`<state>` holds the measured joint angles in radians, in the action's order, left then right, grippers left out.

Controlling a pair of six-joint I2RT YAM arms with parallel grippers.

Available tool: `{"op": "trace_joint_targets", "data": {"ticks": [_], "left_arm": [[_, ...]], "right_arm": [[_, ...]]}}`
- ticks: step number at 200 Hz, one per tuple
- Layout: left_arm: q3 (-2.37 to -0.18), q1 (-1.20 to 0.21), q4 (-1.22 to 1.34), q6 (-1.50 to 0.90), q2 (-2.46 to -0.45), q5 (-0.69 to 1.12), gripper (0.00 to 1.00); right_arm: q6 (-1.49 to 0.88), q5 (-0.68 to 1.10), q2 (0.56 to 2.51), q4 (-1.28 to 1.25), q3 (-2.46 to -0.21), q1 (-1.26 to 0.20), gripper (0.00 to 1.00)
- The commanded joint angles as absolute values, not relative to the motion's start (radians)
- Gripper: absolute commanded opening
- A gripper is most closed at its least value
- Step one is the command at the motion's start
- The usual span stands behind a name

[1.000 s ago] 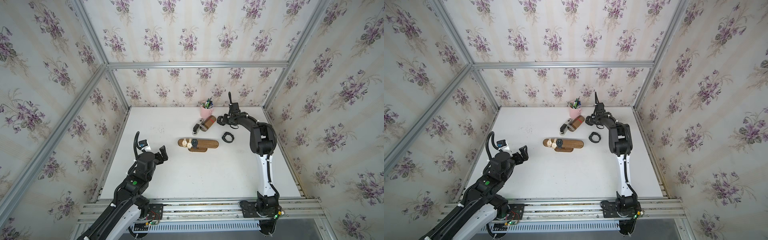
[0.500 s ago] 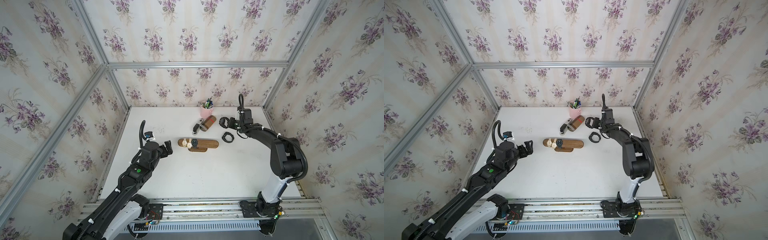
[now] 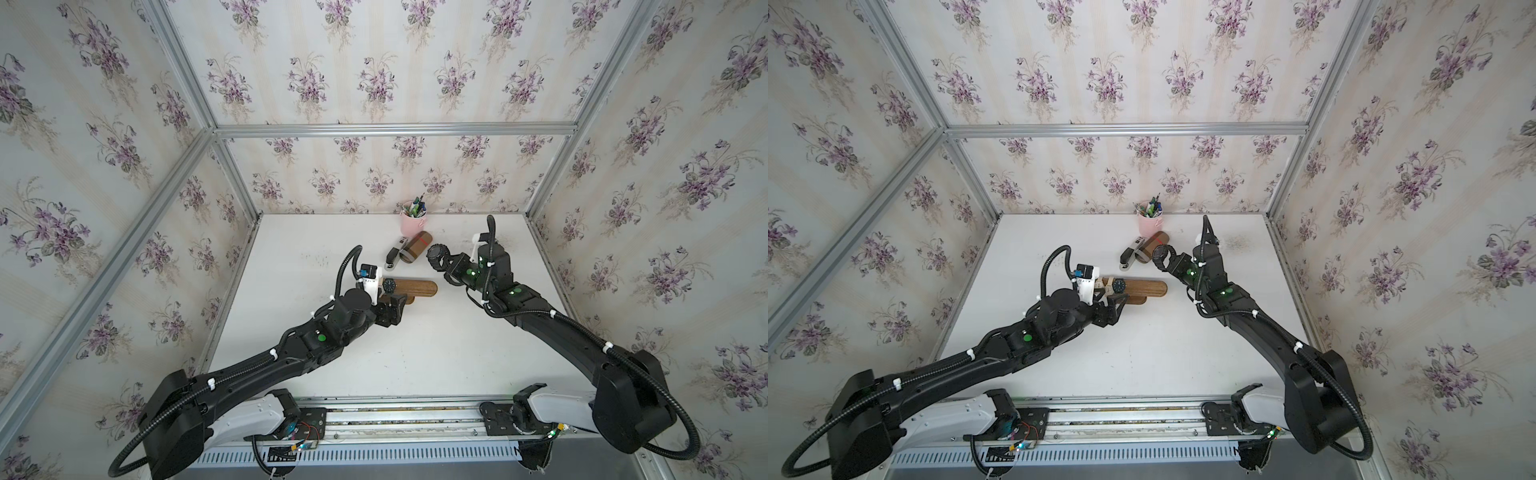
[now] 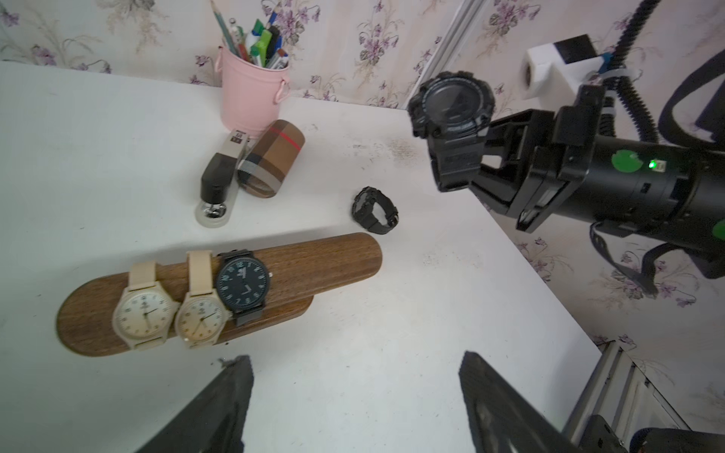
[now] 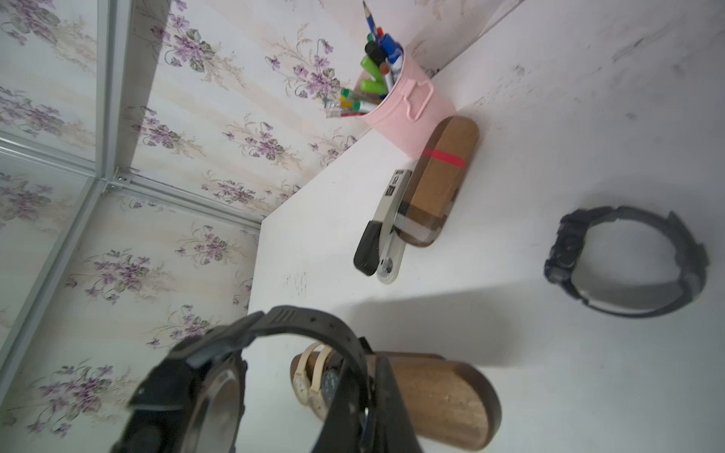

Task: Place watch on stand
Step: Pick up the watch at the center of the board.

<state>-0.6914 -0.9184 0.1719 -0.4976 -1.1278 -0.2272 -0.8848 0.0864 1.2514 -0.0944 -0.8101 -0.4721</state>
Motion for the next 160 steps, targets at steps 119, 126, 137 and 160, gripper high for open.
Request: {"op": "trace_joint_targets", "data": {"ticks": [119, 126, 137, 160], "left_arm": [[-0.725, -1.169, 0.461, -0.507, -1.244, -0.599, 0.62], [-0.727, -1.169, 0.460, -0.508, -1.247, -0.603, 0.61], [-0.735, -1.169, 0.446, -0.512, -1.251, -0.605, 0.60], [-0.745, -1.169, 0.448, -0.523, -1.263, -0.598, 0.56]], "right_arm": [[-1.215, -0.322, 1.031, -0.285, -0.607, -0.853, 0.00], [-1.221, -0.335, 1.024, -0.285, -0.603, -0.863, 0.00], [-1.227, -0.360, 1.016, -0.291, -0.596, -0.878, 0.00], [-1.233, -0.399, 1.016, -0.293, -0.595, -0.909, 0.00]]}}
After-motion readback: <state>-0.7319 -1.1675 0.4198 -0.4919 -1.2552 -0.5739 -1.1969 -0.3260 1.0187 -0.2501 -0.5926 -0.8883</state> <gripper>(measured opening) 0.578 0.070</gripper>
